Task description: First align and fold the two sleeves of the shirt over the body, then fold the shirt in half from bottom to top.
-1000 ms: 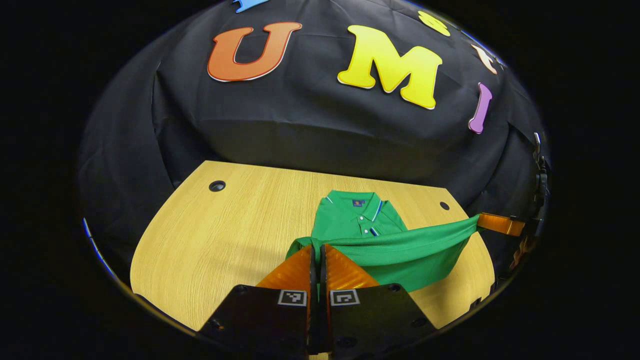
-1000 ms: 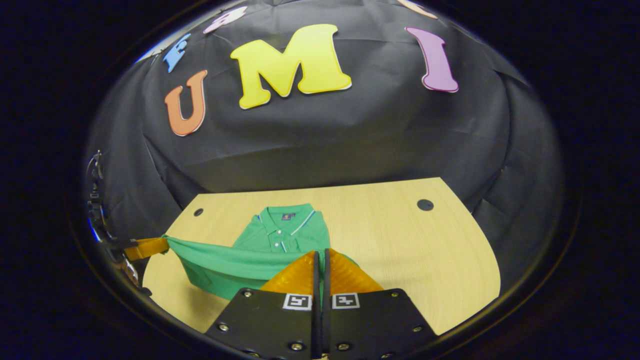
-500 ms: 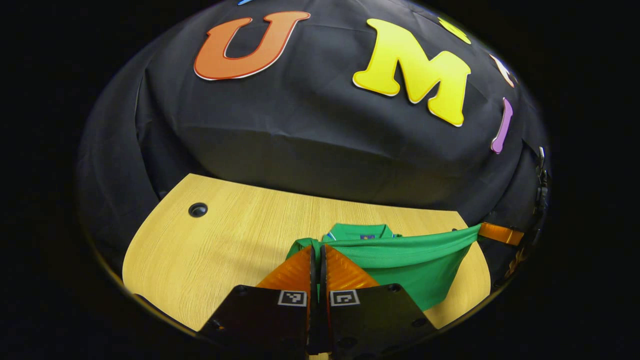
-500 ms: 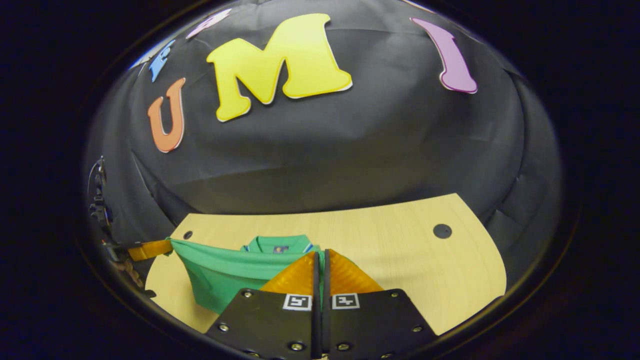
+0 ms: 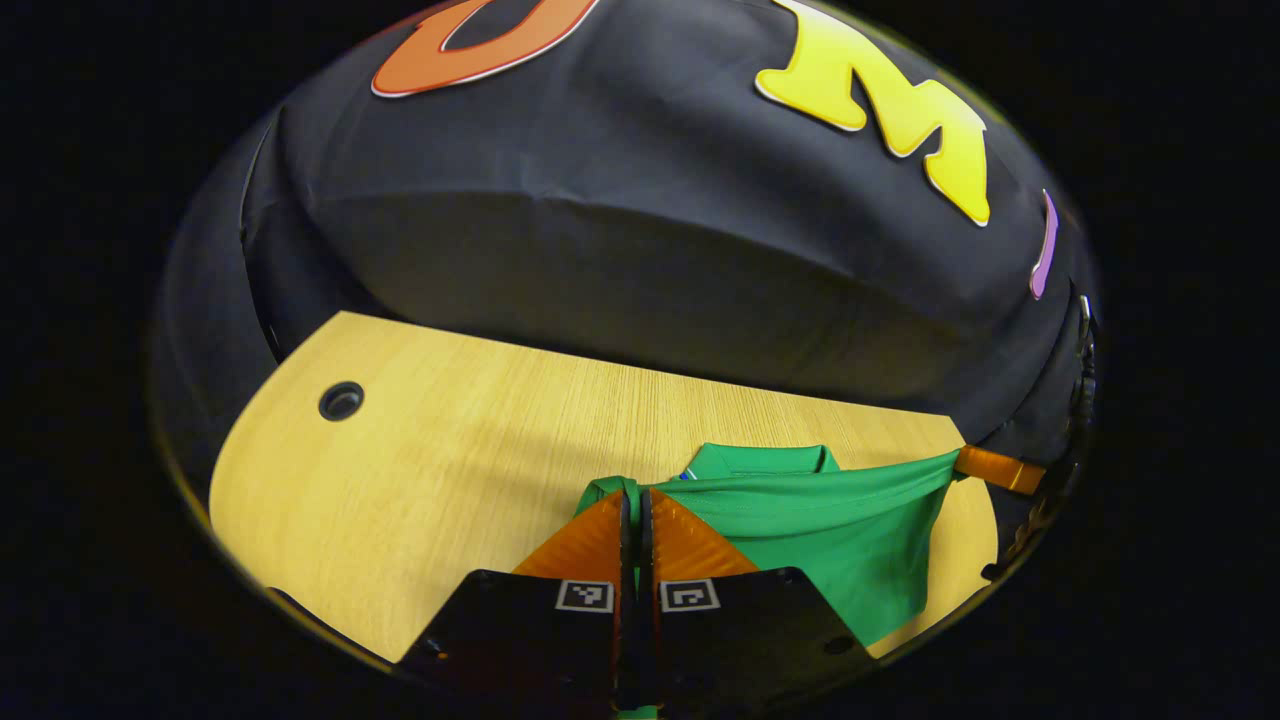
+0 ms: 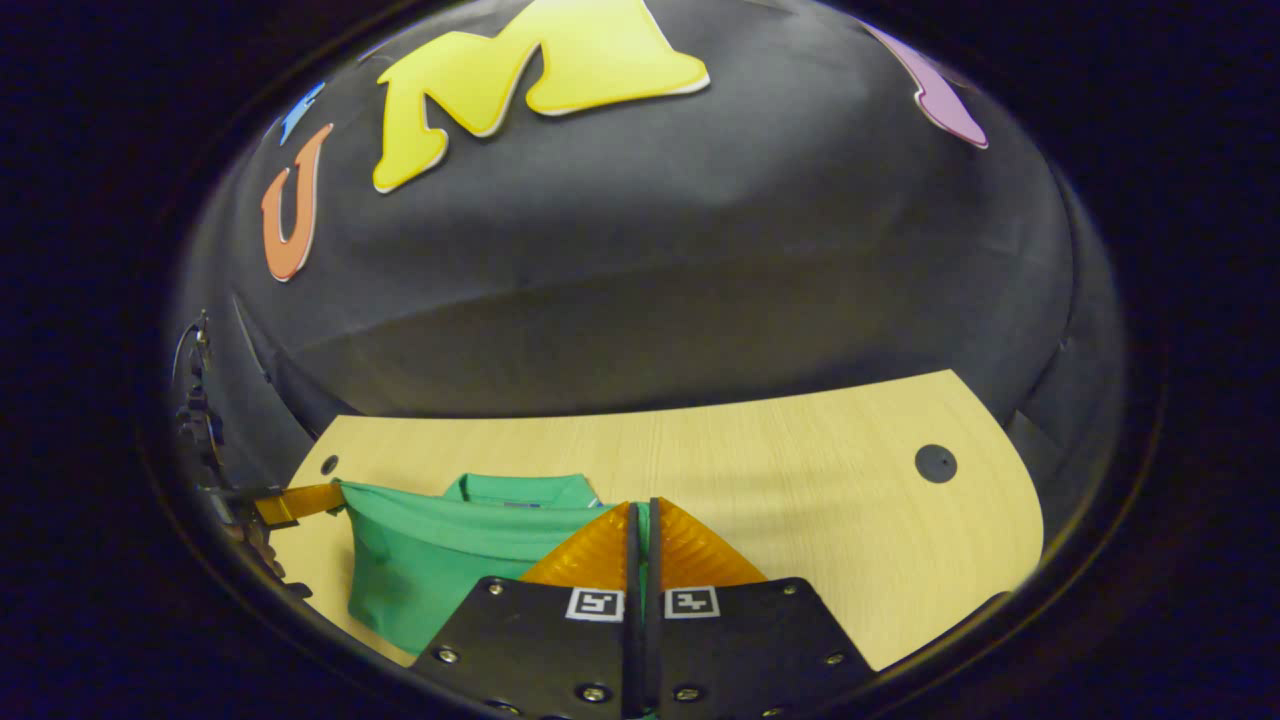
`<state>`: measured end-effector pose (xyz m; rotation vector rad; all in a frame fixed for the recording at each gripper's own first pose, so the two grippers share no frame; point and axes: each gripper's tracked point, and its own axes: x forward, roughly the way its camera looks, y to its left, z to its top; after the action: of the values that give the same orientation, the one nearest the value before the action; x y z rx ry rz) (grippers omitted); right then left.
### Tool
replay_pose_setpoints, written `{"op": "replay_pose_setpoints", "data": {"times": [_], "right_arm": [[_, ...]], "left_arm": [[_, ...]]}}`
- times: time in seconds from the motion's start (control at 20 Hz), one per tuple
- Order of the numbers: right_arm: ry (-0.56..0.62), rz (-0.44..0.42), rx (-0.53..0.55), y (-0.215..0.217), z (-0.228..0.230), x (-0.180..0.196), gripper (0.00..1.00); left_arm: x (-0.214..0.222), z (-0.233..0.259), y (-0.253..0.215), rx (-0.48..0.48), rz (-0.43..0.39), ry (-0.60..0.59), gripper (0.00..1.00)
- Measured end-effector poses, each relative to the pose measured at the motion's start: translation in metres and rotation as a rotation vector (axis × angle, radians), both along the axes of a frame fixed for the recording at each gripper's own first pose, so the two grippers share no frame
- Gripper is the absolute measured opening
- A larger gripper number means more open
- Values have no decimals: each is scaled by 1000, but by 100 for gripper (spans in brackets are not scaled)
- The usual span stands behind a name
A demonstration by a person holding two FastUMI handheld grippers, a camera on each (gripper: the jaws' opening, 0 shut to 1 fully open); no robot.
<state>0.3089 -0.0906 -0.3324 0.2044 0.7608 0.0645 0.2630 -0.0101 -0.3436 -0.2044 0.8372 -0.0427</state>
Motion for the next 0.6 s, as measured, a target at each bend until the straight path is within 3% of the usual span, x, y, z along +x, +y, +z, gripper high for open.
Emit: {"op": "replay_pose_setpoints", "data": {"times": [0.2, 0.45, 0.5, 0.6], "right_arm": [[36, -9, -11, 0, -25, 4, 1], [34, -10, -36, -3, -38, 10, 1], [44, -24, -48, -8, -43, 9, 7], [87, -29, -69, -11, -60, 5, 63]], "left_arm": [[-5, -31, 1, -4, 12, 57, 3], [4, -39, 0, 42, -3, 40, 3], [7, -46, 0, 54, -12, 35, 0], [-2, -46, 3, 84, -25, 48, 100]]}}
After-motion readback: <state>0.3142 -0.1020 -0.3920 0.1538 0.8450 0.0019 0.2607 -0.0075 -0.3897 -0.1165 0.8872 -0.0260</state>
